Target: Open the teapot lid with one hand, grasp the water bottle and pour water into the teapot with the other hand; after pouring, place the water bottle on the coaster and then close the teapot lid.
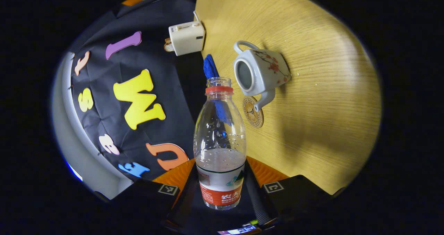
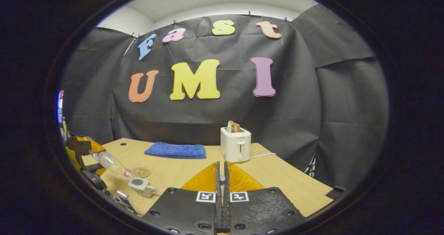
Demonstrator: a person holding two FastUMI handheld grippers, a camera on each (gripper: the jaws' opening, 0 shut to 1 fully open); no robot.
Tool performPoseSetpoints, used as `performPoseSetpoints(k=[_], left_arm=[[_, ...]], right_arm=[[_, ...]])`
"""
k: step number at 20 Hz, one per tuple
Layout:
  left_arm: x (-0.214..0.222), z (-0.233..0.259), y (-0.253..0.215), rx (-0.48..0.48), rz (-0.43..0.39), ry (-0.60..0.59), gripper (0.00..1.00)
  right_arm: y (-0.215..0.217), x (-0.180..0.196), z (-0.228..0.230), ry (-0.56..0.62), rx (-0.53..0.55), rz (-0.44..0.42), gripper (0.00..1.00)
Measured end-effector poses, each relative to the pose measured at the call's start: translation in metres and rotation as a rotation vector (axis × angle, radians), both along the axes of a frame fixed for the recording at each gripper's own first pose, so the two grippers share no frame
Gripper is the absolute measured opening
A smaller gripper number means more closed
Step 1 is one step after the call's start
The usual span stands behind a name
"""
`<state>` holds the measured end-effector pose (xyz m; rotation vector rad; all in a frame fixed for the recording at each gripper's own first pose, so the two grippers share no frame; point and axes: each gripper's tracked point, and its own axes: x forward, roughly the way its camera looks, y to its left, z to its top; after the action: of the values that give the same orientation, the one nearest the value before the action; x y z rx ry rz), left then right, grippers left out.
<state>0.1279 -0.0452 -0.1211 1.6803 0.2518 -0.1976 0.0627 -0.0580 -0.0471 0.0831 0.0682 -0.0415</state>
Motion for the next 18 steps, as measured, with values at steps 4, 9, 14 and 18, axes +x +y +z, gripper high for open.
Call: performPoseSetpoints(k=[4,9,14,18], left_arm=[[0.004,-0.003,0.002,-0.344,0.046,0.026,0.74],[0.013,-0.006,0.005,-0.711,0.101,0.055,0.74],[0.031,-0.008,-0.011,-1.166,0.134,0.097,0.75],[0.043,-0.006,-0.02,-1.434,0.182,0.089,0.75]], right_arm=[[0.005,-0.002,-0.001,0.017,0.034,0.022,0.0],[0.005,-0.005,0.002,0.005,0.02,0.015,0.0],[0.009,-0.007,0.004,0.0,-0.004,0.02,0.0],[0.007,-0.006,0.002,0.01,-0.003,0.008,0.0]])
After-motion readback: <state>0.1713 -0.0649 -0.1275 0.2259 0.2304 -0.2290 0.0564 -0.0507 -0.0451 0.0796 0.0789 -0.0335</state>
